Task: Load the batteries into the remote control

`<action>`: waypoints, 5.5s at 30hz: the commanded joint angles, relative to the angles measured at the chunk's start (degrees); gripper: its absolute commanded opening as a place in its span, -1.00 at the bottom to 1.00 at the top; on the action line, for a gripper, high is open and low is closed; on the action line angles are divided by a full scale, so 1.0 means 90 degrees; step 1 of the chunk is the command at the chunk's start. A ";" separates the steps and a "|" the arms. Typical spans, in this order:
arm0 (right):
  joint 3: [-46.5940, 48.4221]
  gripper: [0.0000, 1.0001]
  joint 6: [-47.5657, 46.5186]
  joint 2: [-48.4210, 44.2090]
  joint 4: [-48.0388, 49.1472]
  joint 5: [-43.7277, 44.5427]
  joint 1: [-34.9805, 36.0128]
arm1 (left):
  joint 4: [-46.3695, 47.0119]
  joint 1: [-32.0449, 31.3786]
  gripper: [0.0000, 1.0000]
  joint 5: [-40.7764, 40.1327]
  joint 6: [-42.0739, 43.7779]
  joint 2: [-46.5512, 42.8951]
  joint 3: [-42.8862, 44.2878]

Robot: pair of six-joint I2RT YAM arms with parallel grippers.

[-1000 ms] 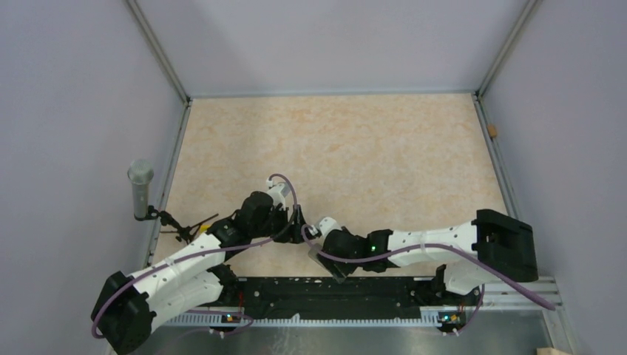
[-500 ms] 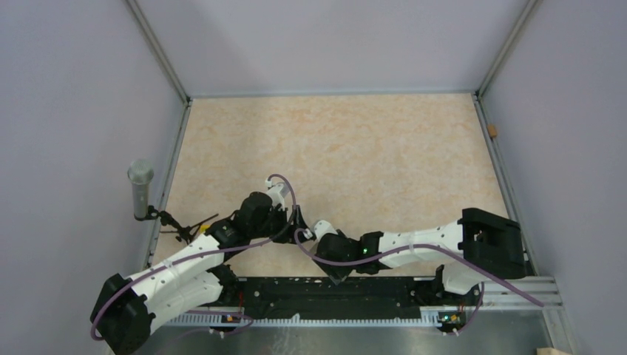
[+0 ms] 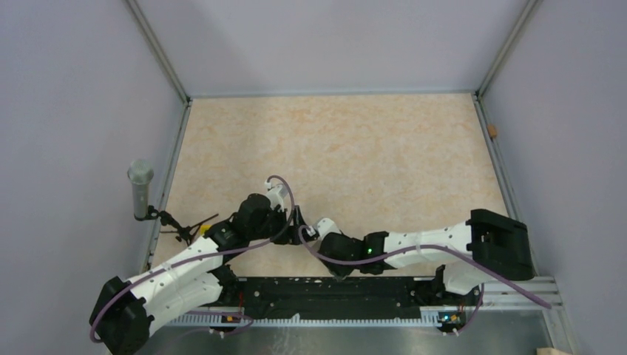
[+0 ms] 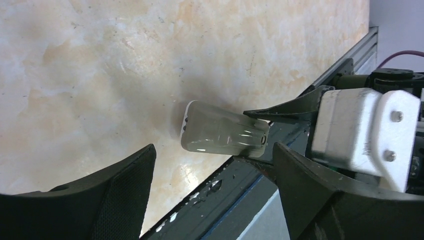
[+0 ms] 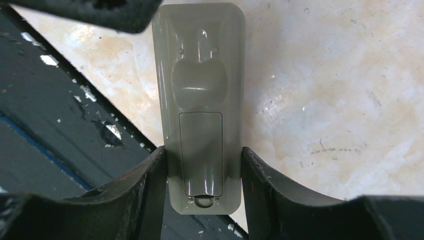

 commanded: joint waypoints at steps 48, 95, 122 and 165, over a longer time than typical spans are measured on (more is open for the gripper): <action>-0.2488 -0.64 0.3216 -0.3560 0.6825 -0.4926 -0.2961 | 0.7355 0.0565 0.77 0.2244 -0.2829 -0.0207 -0.1057; -0.1036 0.68 0.0266 -0.4929 0.0537 -0.1374 -0.2952 | 0.2173 0.0553 -1.00 0.0984 -0.1270 0.0672 0.0976; -0.1057 0.67 0.0259 -0.4957 -0.0771 0.0350 -0.2946 | -0.0093 0.0029 -0.87 -0.0225 -0.0788 0.4961 0.3216; 0.0309 0.72 0.0130 -0.4541 -0.1755 0.0815 -0.2947 | -0.1534 -0.0895 0.97 -0.1836 0.0424 0.2779 0.3829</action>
